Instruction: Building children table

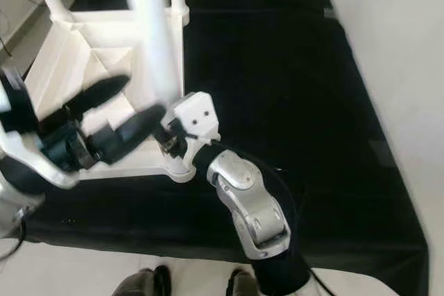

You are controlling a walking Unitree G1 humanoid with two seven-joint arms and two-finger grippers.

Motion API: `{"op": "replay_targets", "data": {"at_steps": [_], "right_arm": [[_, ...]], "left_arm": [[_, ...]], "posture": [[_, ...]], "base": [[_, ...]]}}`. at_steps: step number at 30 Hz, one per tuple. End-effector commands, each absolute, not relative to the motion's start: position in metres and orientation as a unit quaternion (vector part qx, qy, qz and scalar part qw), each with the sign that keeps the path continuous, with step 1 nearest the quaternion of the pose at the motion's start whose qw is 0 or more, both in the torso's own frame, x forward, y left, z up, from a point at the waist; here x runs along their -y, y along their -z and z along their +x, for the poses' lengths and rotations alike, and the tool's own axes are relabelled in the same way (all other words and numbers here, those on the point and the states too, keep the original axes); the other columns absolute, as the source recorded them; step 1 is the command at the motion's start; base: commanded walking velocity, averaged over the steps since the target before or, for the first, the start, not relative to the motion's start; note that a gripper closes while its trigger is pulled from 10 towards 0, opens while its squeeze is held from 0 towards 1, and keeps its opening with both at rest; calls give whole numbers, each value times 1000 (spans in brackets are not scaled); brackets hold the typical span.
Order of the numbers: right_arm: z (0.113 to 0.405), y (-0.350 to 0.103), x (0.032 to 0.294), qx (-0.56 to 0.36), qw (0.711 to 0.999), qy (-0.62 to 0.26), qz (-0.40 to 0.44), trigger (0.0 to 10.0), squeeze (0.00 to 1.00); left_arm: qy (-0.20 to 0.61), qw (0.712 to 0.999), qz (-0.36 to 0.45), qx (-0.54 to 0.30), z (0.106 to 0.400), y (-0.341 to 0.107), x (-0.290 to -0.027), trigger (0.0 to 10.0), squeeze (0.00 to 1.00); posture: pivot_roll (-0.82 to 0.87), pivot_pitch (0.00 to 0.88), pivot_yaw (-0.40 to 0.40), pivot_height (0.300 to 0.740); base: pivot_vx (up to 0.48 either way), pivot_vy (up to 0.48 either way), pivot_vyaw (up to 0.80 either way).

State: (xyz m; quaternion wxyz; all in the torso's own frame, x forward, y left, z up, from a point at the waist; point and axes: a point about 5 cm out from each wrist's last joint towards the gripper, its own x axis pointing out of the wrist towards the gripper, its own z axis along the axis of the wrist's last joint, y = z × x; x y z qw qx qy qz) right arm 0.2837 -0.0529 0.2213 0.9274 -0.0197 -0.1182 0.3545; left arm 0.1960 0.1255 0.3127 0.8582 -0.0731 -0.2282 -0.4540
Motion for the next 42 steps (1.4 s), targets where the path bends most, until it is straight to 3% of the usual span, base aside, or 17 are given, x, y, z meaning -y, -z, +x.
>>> {"op": "replay_targets", "data": {"at_steps": [1, 12, 18, 23, 26, 35, 36, 39, 41, 42], "right_arm": [[287, -213, 60, 108, 932, -346, -8, 10000, 0], [279, -229, 50, 158, 900, -405, 3, 10000, 0], [272, -238, 42, 193, 877, -439, -19, 10000, 0], [269, -240, 38, 203, 868, -452, -34, 10000, 0], [268, -243, 33, 223, 847, -474, -85, 10000, 0], [274, -247, 31, 238, 836, -479, -122, 10000, 0], [278, -250, 30, 241, 832, -481, -135, 10000, 0], [280, -251, 30, 242, 831, -481, -141, 10000, 0], [282, -251, 30, 243, 829, -483, -145, 10000, 0], [283, -251, 29, 243, 828, -483, -147, 10000, 0]], "left_arm": [[465, 855, -66, 219, 204, -318, -126, 10000, 0], [449, 864, -40, 224, 247, -355, -120, 10000, 0], [445, 880, -67, 154, 276, -350, -115, 10000, 0], [454, 878, -80, 130, 282, -343, -114, 10000, 0], [515, 852, -56, 80, 278, -327, -106, 10000, 0], [528, 845, -9, 86, 276, -333, -107, 10000, 0], [513, 851, 21, 107, 277, -340, -110, 1294, 0], [496, 857, 53, 131, 278, -347, -112, 745, 0], [481, 859, 78, 154, 278, -354, -114, 1765, 0], [475, 860, 84, 168, 277, -358, -114, 941, 0]], "posture": [[83, 203, 21, 740], [68, 189, 33, 740], [56, 178, 50, 740], [53, 174, 54, 740], [40, 155, 68, 740], [28, 133, 64, 740], [23, 127, 62, 740], [22, 125, 62, 740], [22, 115, 58, 740], [22, 115, 58, 740]], "base": [[0, 0, 0], [0, 0, 0], [0, 0, 0], [0, 0, 0], [0, 0, 0], [0, 0, 0], [0, 0, 0], [0, 0, 0], [0, 0, 0], [0, 0, 0]]}}
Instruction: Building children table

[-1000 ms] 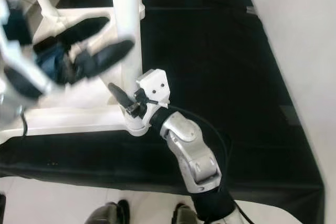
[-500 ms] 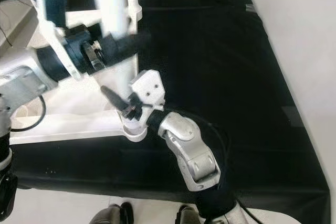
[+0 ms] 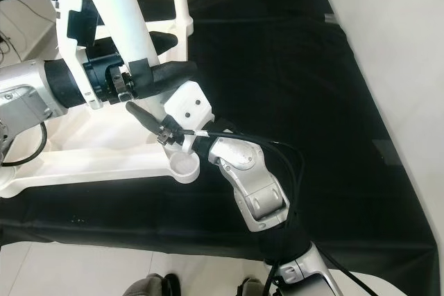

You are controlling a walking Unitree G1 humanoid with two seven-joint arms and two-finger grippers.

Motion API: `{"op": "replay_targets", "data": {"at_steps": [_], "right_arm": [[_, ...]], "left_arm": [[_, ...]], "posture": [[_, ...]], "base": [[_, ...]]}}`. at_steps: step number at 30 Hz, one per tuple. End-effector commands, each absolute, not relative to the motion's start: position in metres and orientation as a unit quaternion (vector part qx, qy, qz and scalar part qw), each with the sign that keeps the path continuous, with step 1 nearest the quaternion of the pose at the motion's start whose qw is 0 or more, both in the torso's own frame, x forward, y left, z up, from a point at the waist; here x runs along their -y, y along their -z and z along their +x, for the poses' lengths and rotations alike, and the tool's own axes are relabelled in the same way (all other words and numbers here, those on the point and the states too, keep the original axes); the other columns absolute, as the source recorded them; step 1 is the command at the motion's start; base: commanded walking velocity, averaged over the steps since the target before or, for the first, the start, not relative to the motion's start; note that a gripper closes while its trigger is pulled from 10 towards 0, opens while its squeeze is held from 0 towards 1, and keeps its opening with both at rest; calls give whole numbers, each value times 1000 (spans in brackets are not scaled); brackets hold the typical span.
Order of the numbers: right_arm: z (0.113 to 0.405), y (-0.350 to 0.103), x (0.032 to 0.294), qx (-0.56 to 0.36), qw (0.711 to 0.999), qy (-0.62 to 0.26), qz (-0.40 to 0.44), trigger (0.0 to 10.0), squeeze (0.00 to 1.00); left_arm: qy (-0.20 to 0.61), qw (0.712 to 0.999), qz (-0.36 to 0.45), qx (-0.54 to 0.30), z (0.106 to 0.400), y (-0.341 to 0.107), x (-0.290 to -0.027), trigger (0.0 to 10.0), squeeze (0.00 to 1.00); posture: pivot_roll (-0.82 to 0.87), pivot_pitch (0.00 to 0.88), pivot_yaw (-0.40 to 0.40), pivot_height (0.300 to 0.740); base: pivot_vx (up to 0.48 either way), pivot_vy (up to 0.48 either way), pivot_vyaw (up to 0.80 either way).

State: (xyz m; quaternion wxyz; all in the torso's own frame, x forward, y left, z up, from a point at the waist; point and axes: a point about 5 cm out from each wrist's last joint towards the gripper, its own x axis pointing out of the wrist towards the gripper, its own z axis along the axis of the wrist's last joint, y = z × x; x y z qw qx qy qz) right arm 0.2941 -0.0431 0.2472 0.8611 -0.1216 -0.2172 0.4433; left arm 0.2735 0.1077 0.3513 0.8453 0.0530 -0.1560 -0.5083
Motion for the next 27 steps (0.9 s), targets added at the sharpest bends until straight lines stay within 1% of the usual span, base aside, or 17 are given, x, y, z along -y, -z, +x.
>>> {"op": "replay_targets", "data": {"at_steps": [1, 2, 7, 16, 22, 25, 26, 27], "right_arm": [[283, -251, 29, 243, 828, -483, -147, 10000, 0], [284, -250, 29, 243, 828, -483, -148, 10000, 0], [285, -249, 26, 243, 826, -485, -151, 10000, 0], [290, -248, 24, 243, 827, -483, -156, 10000, 0], [295, -250, 24, 238, 832, -476, -155, 10000, 0], [297, -251, 25, 224, 831, -489, -142, 10000, 0], [299, -253, 26, 214, 831, -499, -122, 10000, 1000], [299, -253, 26, 214, 831, -499, -122, 10000, 1000]], "left_arm": [[475, 860, 84, 168, 277, -358, -114, 941, 0], [475, 858, 85, 178, 276, -362, -114, 0, 0], [482, 848, 84, 202, 269, -369, -108, 0, 0], [478, 845, 92, 221, 266, -375, -104, 0, 0], [474, 846, 89, 228, 262, -379, -108, 0, 0], [474, 846, 80, 230, 262, -380, -112, 0, 0], [483, 842, 75, 227, 264, -380, -114, 0, 0], [483, 842, 75, 227, 264, -380, -114, 0, 0]], "posture": [[22, 115, 58, 740], [24, 110, 56, 740], [23, 103, 54, 740], [21, 96, 54, 740], [16, 91, 47, 740], [14, 89, 44, 740], [14, 87, 41, 740], [14, 87, 41, 740]], "base": [[0, 0, 0], [0, 0, 0], [0, 0, 0], [0, 0, 0], [0, 0, 0], [0, 0, 0], [0, 0, 0], [0, 0, 0]]}}
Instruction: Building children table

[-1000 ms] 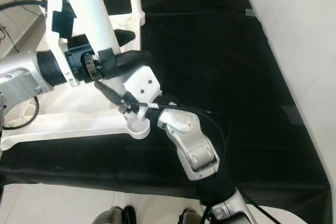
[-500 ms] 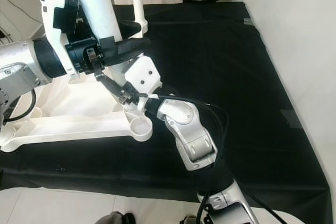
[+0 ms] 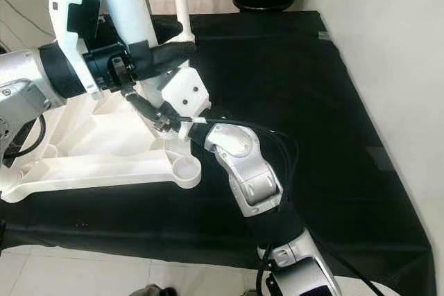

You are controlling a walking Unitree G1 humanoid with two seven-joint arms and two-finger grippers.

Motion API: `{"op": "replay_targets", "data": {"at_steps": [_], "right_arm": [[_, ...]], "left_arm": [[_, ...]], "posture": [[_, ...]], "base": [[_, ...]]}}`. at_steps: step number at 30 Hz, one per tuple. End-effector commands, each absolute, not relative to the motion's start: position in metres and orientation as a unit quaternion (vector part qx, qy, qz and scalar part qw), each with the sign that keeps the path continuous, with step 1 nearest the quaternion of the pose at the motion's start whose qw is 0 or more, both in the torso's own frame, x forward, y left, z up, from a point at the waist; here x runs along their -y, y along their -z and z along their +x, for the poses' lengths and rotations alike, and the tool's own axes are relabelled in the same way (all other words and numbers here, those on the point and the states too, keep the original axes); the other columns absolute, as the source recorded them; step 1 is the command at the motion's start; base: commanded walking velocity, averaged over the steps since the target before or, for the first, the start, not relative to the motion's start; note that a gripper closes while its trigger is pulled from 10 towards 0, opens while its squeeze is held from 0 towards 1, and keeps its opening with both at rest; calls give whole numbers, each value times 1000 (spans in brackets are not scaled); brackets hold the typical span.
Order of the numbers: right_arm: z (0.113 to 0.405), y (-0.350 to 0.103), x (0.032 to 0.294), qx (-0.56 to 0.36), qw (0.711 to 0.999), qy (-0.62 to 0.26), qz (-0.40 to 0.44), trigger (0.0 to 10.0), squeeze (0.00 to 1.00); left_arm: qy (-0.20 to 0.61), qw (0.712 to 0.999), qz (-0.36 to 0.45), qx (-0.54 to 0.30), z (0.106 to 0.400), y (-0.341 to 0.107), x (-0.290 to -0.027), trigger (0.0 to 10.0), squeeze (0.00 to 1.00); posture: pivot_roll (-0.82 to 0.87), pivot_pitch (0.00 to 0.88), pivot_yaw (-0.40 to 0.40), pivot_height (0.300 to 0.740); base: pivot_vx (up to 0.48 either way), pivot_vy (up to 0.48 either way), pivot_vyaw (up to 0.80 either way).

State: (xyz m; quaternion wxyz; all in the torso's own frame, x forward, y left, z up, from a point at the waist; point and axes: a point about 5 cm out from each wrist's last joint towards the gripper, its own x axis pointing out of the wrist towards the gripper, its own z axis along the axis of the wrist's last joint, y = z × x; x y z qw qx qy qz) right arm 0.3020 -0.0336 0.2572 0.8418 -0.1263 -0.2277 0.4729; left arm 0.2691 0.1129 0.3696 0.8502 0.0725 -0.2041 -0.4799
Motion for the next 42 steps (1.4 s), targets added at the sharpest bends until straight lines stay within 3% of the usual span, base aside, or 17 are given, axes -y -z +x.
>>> {"op": "replay_targets", "data": {"at_steps": [1, 2, 3, 4, 5, 9, 12, 13, 25, 26, 27, 28, 42], "right_arm": [[299, -254, 27, 206, 824, -516, -113, 10000, 1000], [299, -255, 27, 192, 807, -547, -111, 10000, 1000], [299, -255, 27, 192, 807, -547, -111, 10000, 1000], [298, -252, 28, 157, 774, -602, -118, 10000, 1000], [298, -249, 28, 148, 761, -618, -129, 10000, 1000], [296, -238, 22, 116, 748, -641, -131, 10000, 1000], [294, -233, 17, 102, 743, -648, -132, 10000, 976], [293, -231, 15, 95, 737, -656, -133, 10000, 0], [287, -249, 3, 102, 720, -686, -30, 10000, 0], [285, -249, 3, 99, 715, -692, -25, 7137, 0], [285, -249, 3, 99, 715, -692, -25, 7137, 0], [284, -249, 3, 92, 713, -695, -23, 0, 0], [286, -253, 2, 101, 723, -683, -30, 0, 0]], "left_arm": [[499, 835, 70, 222, 266, -378, -115, 0, 0], [545, 811, 63, 206, 264, -374, -114, 0, 0], [545, 811, 63, 206, 264, -374, -114, 0, 0], [627, 758, 57, 170, 255, -365, -111, 0, 0], [649, 742, 55, 156, 252, -362, -110, 0, 0], [713, 690, 62, 112, 240, -350, -109, 0, 0], [727, 675, 61, 107, 236, -348, -109, 0, 0], [729, 673, 55, 110, 235, -349, -110, 0, 0], [747, 651, 46, 128, 232, -344, -113, 0, 0], [748, 650, 46, 127, 232, -342, -112, 0, 0], [748, 650, 46, 127, 232, -342, -112, 0, 0], [749, 648, 49, 127, 231, -341, -112, 0, 0], [748, 649, 51, 131, 236, -342, -113, 0, 0]], "posture": [[14, 83, 39, 740], [10, 77, 41, 740], [10, 77, 41, 740], [13, 73, 41, 740], [14, 69, 37, 740], [14, 66, 32, 740], [15, 66, 27, 740], [15, 67, 26, 740], [8, 70, 26, 740], [8, 70, 26, 740], [8, 70, 26, 740], [7, 69, 26, 740], [2, 72, 26, 740]], "base": [[0, 0, 0], [0, 0, 0], [0, 0, 0], [0, 0, 0], [0, 0, 0], [0, 0, 0], [0, 0, 0], [0, 0, 0], [0, 0, 0], [0, 0, 0], [0, 0, 0], [0, 0, 0], [0, 0, 0]]}}
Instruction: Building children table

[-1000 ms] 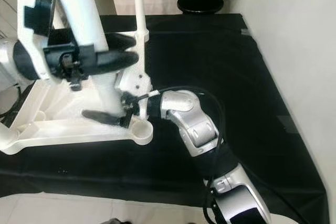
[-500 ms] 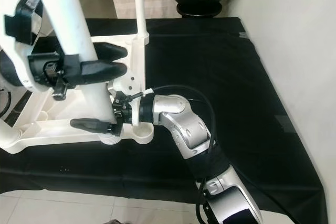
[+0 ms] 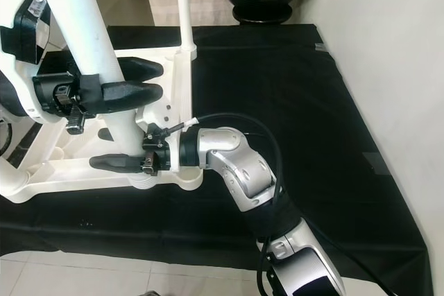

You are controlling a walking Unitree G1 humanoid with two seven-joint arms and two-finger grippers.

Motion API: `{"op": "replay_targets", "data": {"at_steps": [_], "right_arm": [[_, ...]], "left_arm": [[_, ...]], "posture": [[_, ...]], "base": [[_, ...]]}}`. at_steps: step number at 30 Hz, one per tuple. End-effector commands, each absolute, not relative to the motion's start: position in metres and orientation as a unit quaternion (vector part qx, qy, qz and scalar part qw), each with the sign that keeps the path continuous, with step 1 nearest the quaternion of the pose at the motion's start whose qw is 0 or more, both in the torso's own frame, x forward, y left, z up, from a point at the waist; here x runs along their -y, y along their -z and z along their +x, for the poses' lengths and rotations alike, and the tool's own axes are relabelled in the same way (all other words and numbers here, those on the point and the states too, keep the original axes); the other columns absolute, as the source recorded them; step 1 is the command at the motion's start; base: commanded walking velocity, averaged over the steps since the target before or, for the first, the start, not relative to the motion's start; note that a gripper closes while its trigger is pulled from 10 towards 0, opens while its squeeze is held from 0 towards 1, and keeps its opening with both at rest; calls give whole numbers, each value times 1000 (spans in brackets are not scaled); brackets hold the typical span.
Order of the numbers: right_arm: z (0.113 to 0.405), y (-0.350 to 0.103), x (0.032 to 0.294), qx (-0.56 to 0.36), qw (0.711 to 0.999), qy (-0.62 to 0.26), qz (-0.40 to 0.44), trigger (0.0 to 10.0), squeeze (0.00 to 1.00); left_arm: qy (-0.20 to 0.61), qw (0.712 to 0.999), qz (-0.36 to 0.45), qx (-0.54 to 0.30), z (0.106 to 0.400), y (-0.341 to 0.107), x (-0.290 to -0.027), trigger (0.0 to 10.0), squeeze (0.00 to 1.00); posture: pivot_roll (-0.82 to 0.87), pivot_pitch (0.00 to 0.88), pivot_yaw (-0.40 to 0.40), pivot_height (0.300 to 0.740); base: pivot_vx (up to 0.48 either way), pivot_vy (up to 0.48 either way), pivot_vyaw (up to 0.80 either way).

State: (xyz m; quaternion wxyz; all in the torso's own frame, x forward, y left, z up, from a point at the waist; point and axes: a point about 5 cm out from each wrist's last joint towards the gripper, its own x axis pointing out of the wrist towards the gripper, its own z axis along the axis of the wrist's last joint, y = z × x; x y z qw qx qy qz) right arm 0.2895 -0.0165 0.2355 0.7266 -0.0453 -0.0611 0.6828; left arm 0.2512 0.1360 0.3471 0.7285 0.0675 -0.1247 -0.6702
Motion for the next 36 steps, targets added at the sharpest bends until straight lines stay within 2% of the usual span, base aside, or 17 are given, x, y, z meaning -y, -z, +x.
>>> {"op": "replay_targets", "data": {"at_steps": [1, 18, 19, 20, 21, 22, 23, 25, 26, 27, 29, 31, 36], "right_arm": [[287, -255, 2, 107, 726, -678, -28, 0, 0], [288, -260, 1, 120, 731, -671, -25, 0, 0], [288, -260, 1, 121, 732, -670, -25, 0, 0], [288, -260, 1, 121, 732, -670, -25, 0, 0], [296, -262, 6, 124, 751, -649, -22, 0, 0], [296, -262, 6, 124, 751, -649, -22, 0, 0], [308, -264, 14, 125, 776, -618, -21, 0, 0], [308, -264, 14, 125, 776, -618, -21, 0, 0], [335, -267, 43, 127, 833, -538, -18, 0, 0], [335, -267, 43, 127, 833, -538, -18, 0, 0], [345, -269, 60, 129, 854, -503, -16, 0, 0], [349, -271, 68, 132, 863, -488, -12, 0, 0], [353, -274, 75, 135, 869, -475, -9, 0, 0]], "left_arm": [[746, 650, 51, 134, 236, -343, -113, 0, 0], [737, 658, 44, 147, 239, -345, -115, 0, 0], [723, 673, 35, 152, 243, -348, -116, 10000, 1000], [723, 673, 35, 152, 243, -348, -116, 10000, 1000], [689, 703, 22, 178, 249, -358, -125, 10000, 1000], [689, 703, 22, 178, 249, -358, -125, 10000, 1000], [656, 727, 9, 200, 252, -366, -136, 10000, 1000], [656, 727, 9, 200, 252, -366, -136, 10000, 1000], [588, 770, -14, 248, 248, -379, -168, 10000, 1000], [588, 770, -14, 248, 248, -379, -168, 10000, 1000], [552, 788, -14, 272, 242, -388, -186, 10000, 1000], [526, 800, -5, 288, 237, -396, -196, 10000, 1000], [506, 808, 0, 301, 231, -402, -202, 10000, 1000]], "posture": [[-3, 73, 27, 740], [0, 71, 31, 740], [1, 72, 32, 740], [1, 72, 32, 740], [-1, 70, 27, 740], [-1, 70, 27, 740], [0, 75, 27, 740], [0, 75, 27, 740], [20, 91, 21, 740], [20, 91, 21, 740], [28, 101, 16, 740], [31, 114, 12, 740], [35, 131, 9, 740]], "base": [[0, 0, 0], [0, 0, 0], [0, 0, 0], [0, 0, 0], [0, 0, 0], [0, 0, 0], [0, 0, 0], [0, 0, 0], [0, 0, 0], [0, 0, 0], [0, 0, 0], [0, 0, 0], [0, 0, 0]]}}
